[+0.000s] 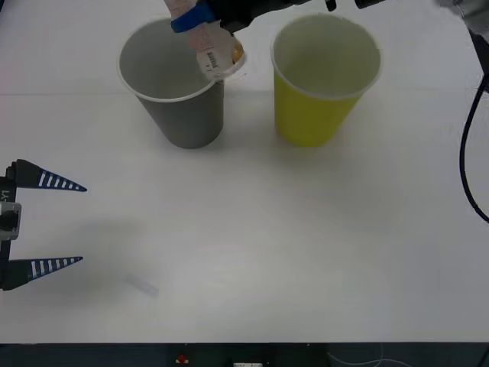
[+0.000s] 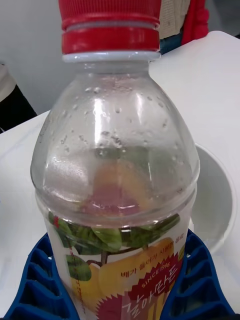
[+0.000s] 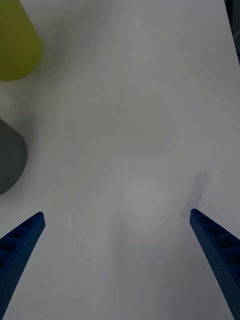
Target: Put the can into the green bin and the plastic bottle into the gray bin
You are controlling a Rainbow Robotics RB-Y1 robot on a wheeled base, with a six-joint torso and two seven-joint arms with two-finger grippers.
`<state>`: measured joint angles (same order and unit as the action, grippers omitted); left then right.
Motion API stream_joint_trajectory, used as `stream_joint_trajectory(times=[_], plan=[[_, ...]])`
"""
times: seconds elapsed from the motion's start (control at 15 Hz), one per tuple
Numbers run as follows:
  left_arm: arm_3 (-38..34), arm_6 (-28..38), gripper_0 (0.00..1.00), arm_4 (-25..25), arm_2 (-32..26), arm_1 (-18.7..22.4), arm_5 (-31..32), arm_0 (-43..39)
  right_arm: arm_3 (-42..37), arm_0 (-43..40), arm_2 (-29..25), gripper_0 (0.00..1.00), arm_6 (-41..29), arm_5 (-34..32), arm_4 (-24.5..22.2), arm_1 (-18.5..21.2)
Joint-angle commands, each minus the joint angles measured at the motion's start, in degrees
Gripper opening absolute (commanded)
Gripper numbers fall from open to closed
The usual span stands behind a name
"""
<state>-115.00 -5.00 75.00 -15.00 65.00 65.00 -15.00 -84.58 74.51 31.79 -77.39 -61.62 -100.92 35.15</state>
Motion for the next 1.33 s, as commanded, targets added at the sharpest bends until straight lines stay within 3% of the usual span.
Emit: stream_joint_trajectory(times=[0.07,0.27,0.47,0.73,0.8,0.87,0.93,1.0,1.07,1.33], plan=[[0.0,0.0,1.0,0.0,0.0,0.0,0.0,0.0,9.4,4.9,1.6,0.0,0.3,0.5,-4.9,-6.8],[0.0,0.0,1.0,0.0,0.0,0.0,0.0,0.0,17.9,8.0,4.0,0.0,0.8,3.7,-9.3,-12.7],[0.0,0.0,1.0,0.0,0.0,0.0,0.0,0.0,23.9,9.6,7.0,0.0,2.2,9.1,-9.9,-15.6],[0.0,0.0,1.0,0.0,0.0,0.0,0.0,0.0,27.2,10.5,7.1,0.0,4.0,10.0,-10.0,-17.0],[0.0,0.0,1.0,0.0,0.0,0.0,0.0,0.0,27.2,10.5,7.1,0.04,4.0,10.0,-9.9,-17.0],[0.0,0.0,1.0,0.0,0.0,0.0,0.0,0.0,27.2,10.5,7.1,0.22,4.1,10.0,-10.0,-17.0],[0.0,0.0,1.0,0.0,0.0,0.0,0.0,0.0,27.2,10.5,7.2,0.64,4.4,10.0,-10.0,-17.0],[0.0,0.0,1.0,0.0,0.0,0.0,0.0,0.0,27.2,10.5,7.1,0.9,5.5,10.0,-9.9,-17.0],[0.0,0.0,1.0,0.0,0.0,0.0,0.0,0.0,27.2,10.5,7.1,1.0,6.6,10.0,-9.7,-16.8],[0.0,0.0,1.0,0.0,0.0,0.0,0.0,0.0,27.2,10.7,7.1,1.0,6.8,10.0,-8.9,-16.2]])
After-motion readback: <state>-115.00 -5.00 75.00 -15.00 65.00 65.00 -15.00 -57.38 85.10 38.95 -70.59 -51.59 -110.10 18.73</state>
